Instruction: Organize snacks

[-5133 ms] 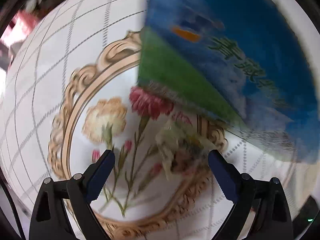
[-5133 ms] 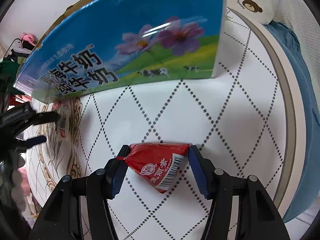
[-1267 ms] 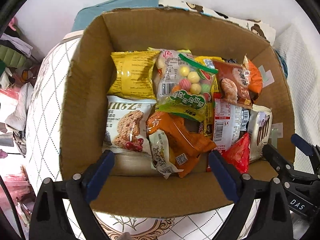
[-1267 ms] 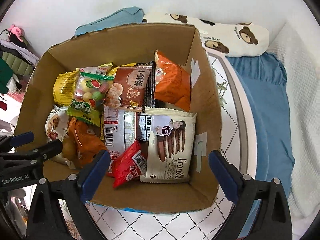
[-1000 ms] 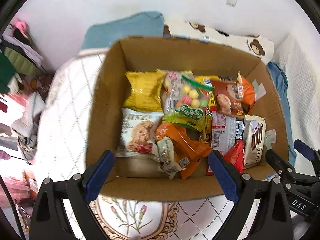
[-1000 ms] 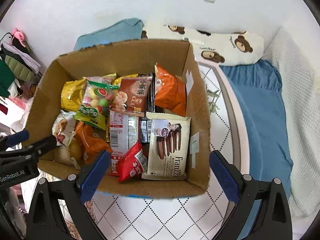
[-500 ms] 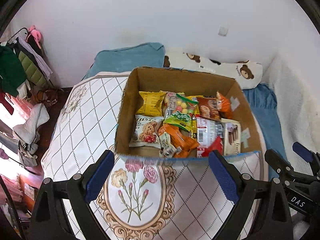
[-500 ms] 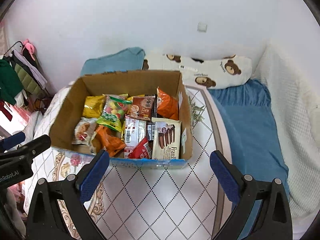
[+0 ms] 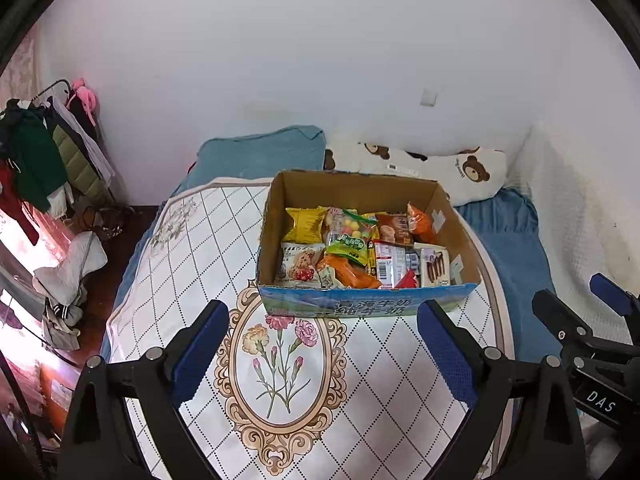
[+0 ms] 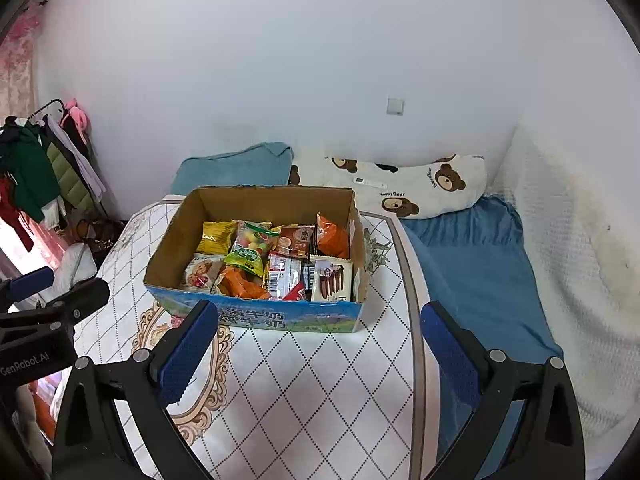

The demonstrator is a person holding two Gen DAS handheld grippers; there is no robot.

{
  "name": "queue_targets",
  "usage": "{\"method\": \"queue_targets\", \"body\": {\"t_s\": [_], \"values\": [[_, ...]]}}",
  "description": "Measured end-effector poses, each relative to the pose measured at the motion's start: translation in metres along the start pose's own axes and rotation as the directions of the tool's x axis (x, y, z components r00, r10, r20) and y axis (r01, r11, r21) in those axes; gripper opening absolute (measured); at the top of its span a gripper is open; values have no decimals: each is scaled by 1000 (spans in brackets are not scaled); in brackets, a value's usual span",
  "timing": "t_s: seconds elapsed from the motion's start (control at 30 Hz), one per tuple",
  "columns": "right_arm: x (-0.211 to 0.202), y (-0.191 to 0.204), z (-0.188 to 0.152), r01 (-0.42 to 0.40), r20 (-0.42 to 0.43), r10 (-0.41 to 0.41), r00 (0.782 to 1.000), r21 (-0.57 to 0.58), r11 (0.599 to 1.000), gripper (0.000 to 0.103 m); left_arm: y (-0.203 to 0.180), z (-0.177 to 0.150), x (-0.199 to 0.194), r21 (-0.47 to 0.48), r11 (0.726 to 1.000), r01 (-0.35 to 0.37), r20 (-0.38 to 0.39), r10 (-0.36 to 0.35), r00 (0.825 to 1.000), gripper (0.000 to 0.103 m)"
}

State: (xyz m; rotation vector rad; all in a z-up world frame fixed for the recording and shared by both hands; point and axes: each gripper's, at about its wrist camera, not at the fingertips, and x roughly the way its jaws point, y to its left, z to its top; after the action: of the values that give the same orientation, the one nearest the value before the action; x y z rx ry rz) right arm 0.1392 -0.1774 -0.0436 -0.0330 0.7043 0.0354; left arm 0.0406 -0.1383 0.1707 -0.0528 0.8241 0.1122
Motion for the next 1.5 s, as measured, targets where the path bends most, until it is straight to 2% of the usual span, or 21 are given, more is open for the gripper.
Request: {"method": "queue_targets", "body": {"t_s": [0.23,0.37,0.4,0.47,0.8,1.23,1.5], "values": [[-34,0,-2,-27,28,26,999,5,1000,103,0,-8,-23,-9,1000,21,18,-20,1000,96],[-37,-2,-3,-31,39,30,999,15,999,103,-2,-10,-21,0,1000,27,28,-27,999,98],[-35,-3,-3,-30,41,29,999,20,999,103,-2,-10,-17,-4,999,37,21,-37,999,103],[-28,-5,-2,-31,37,30,999,26,999,103,-2,-9,-10,-7,999,39,17,-39,999,103],[29,-15,3,-11,12,11,1000,60,998,103,-1,3,31,1,999,-44,16,44,999,103],[89,-14,3,20,-32,-18,999,50,999,103,-8,8,87,17,998,-58,-62,59,996,103],[104,-13,0,7,-45,-5,999,48,999,103,-12,6,92,24,998,-53,-72,55,996,103]]}}
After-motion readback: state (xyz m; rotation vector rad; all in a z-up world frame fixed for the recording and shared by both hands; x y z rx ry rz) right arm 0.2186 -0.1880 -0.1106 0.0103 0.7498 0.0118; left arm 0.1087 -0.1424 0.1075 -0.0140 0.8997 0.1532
